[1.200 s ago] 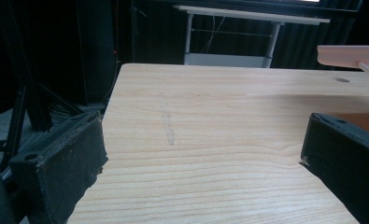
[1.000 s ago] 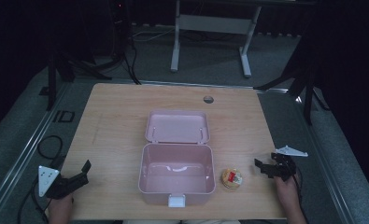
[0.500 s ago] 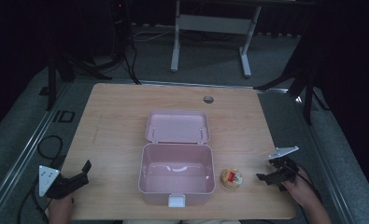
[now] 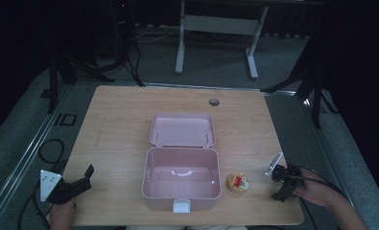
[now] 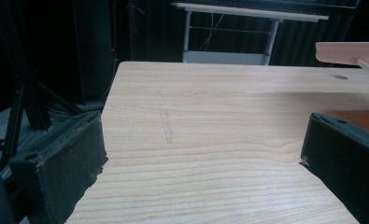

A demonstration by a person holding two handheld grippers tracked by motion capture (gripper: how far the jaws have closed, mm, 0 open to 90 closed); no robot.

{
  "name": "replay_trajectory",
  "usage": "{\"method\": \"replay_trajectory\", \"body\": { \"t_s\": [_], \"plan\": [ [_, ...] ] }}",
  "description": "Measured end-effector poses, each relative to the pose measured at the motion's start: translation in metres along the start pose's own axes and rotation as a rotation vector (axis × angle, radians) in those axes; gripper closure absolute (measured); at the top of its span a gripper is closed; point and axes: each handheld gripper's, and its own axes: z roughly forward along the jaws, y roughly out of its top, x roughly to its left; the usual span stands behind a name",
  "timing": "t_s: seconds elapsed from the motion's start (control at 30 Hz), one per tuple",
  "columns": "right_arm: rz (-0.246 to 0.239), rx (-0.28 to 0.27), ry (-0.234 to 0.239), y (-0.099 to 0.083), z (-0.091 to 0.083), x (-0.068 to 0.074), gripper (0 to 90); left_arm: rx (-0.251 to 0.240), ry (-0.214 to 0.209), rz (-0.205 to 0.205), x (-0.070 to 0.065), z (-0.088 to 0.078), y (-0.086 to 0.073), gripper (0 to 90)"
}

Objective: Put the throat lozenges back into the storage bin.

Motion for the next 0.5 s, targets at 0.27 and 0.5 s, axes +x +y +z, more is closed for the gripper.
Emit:
{"method": "replay_trajectory", "body": {
  "t_s": [0.27,0.5],
  "plan": [
    [-0.100,0.149,0.002,0.011,-0.009,0.012,12.0,0.002,-0.005,-0.001,0.000,0.000,0.000,0.4],
    [-0.121,0.145,0.039,0.030,-0.011,0.013,13.5,0.003,-0.010,0.000,0.000,0.000,0.000,0.4]
  ]
}}
